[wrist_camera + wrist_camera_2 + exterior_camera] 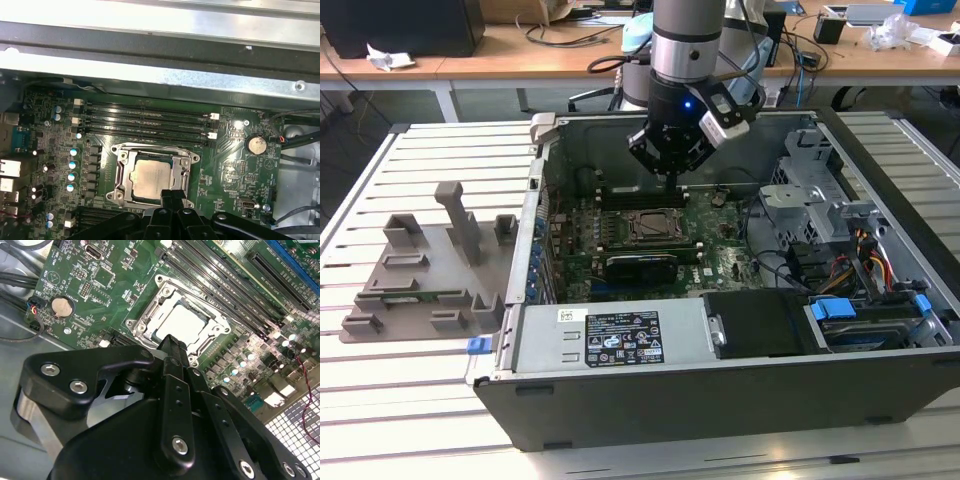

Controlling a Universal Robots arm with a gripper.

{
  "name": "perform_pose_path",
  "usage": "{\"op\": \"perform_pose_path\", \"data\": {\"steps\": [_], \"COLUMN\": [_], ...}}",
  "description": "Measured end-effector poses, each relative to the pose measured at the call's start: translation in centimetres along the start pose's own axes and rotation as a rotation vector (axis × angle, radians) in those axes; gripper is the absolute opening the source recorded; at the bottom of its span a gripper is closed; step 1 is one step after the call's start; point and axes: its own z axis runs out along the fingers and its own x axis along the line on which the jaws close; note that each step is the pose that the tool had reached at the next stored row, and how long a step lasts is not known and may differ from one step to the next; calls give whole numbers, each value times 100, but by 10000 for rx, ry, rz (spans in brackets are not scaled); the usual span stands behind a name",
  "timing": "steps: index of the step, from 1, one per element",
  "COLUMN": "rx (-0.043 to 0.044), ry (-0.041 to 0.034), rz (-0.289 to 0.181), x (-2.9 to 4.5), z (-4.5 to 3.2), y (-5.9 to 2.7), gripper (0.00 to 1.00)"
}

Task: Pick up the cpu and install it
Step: 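Install the first cpu locking lever, then install the second cpu locking lever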

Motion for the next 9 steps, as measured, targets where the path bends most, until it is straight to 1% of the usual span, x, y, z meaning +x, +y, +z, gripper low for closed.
{"op": "perform_pose_path", "data": {"steps": [6,7,9], "rx": [3,2,0], "ry": [2,1,0], "rz": [0,0,-1], "x": [1,2,15], "z": [-5,-5,-2], "y": [-3,-18,-102], "gripper": [11,11,11]}}
